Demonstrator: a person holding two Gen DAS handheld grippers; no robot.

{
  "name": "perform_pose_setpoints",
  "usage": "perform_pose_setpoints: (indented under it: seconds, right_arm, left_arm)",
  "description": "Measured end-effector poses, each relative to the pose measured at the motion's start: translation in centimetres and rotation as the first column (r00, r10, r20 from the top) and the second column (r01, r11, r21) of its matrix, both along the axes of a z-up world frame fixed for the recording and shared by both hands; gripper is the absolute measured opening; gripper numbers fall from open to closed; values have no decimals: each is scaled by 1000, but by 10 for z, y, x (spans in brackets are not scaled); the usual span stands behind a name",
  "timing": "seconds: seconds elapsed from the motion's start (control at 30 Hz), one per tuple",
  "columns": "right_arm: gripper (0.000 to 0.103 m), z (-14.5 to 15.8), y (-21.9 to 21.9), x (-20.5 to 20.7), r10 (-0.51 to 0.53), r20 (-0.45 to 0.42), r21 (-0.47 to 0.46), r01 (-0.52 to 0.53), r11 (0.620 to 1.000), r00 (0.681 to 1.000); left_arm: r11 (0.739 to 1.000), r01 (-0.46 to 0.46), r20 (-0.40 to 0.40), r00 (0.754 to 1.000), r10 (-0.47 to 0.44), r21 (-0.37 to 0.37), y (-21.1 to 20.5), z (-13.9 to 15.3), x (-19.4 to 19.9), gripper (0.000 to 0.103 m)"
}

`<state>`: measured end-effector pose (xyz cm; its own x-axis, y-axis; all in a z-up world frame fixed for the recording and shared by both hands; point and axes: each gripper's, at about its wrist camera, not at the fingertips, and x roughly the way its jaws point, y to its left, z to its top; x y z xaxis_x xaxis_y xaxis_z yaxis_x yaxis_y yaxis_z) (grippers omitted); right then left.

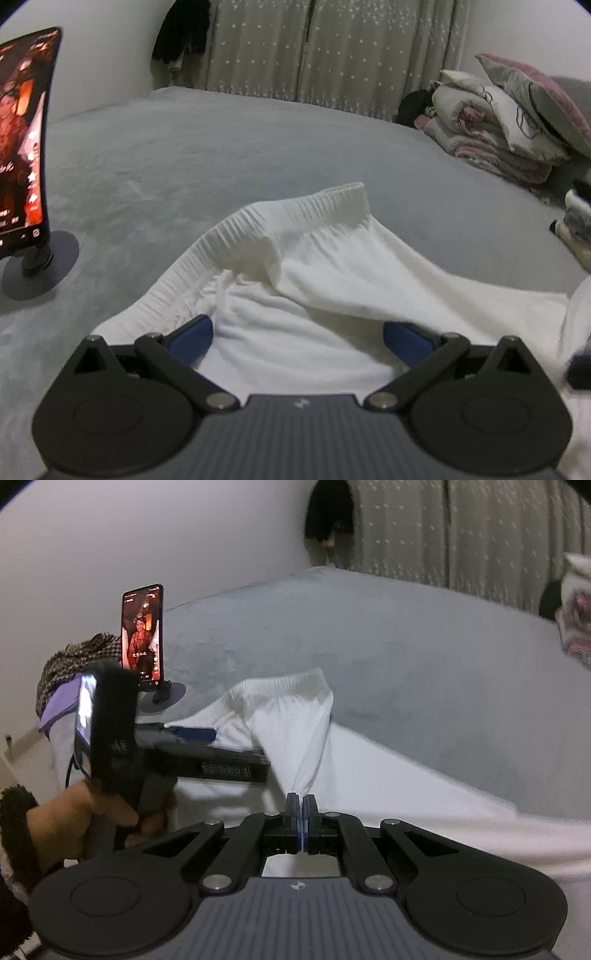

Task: Fold clothes

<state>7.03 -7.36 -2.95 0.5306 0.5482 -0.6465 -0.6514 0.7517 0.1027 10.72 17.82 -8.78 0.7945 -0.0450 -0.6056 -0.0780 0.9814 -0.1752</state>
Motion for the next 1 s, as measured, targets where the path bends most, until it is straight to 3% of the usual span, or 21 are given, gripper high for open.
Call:
perform_pose_setpoints:
  seconds: [0.2, 0.37, 0.43, 0.47, 0.5, 0.67, 1.0]
  right_arm:
    - [4, -45, -10, 4, -27, -87, 10, 28, 1000, 996]
    - [8, -34, -14, 17, 1, -105, 28, 2, 1000, 995]
    - [22, -26, -16, 22, 14, -91, 44, -10, 999, 996]
    - [37, -21, -16, 25, 17, -80, 55, -13, 998, 997]
    - [46, -17, -16, 27, 17, -70, 66, -12, 998, 997]
    - [47, -11, 5, 57, 9, -60, 74, -5, 997, 998]
    - [47, -26, 53, 116, 18, -71, 66, -13, 998, 997]
  left_arm:
    - [991, 35, 14, 999, -34, -127, 26, 6, -18, 103]
    - [979, 90, 67, 995, -79, -181, 51, 10, -42, 103]
    - [975, 135, 96, 988, -119, -179, 60, 11, -51, 103]
    - [975, 142, 101, 987, -125, -173, 64, 11, -52, 103]
    - [975, 149, 106, 986, -132, -166, 68, 12, -54, 103]
    - [962, 204, 129, 975, -182, -180, 82, 11, -54, 102]
    - [943, 251, 141, 964, -223, -221, 86, -9, -47, 98]
